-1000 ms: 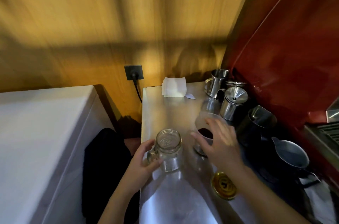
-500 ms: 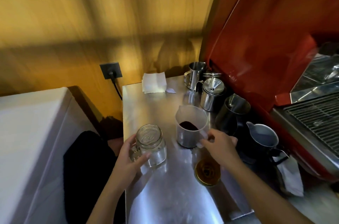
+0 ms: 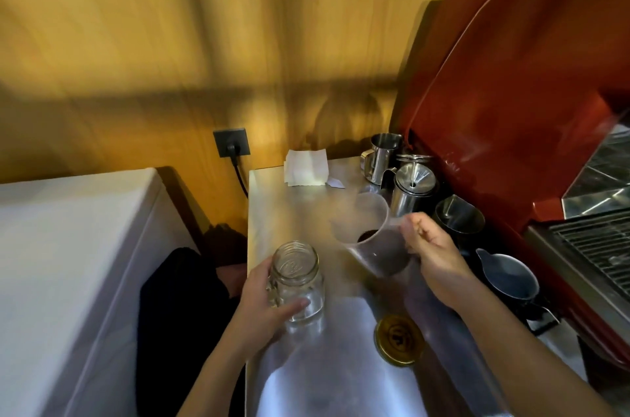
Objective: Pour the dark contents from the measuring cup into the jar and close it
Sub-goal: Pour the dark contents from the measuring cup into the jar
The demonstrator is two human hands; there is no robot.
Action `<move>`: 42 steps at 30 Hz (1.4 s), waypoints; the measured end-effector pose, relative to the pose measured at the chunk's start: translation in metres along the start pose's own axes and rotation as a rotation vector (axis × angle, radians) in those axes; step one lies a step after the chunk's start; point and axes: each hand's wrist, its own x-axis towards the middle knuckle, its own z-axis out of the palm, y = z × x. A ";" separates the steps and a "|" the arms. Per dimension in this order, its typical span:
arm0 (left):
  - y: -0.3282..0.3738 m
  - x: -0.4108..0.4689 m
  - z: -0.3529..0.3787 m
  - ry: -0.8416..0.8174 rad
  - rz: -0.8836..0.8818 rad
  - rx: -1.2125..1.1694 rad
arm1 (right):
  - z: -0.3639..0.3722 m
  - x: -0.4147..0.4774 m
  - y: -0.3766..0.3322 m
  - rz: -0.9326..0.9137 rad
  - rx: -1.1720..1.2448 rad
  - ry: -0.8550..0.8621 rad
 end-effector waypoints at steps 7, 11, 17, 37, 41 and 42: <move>0.002 0.006 0.009 0.033 -0.029 0.031 | 0.001 0.014 -0.019 -0.062 0.246 0.113; 0.004 0.008 0.014 0.048 -0.028 0.042 | 0.004 0.019 -0.027 -0.118 0.092 0.101; 0.007 0.011 0.025 0.056 -0.026 0.059 | 0.011 0.031 -0.043 -0.303 -0.278 0.022; 0.004 0.013 0.041 0.046 -0.058 0.064 | 0.038 0.054 -0.084 -0.605 -0.803 -0.245; 0.005 0.013 0.040 0.042 -0.059 0.068 | 0.042 0.056 -0.087 -0.636 -0.823 -0.280; 0.005 0.013 0.040 0.044 -0.056 0.069 | 0.043 0.056 -0.088 -0.643 -0.826 -0.290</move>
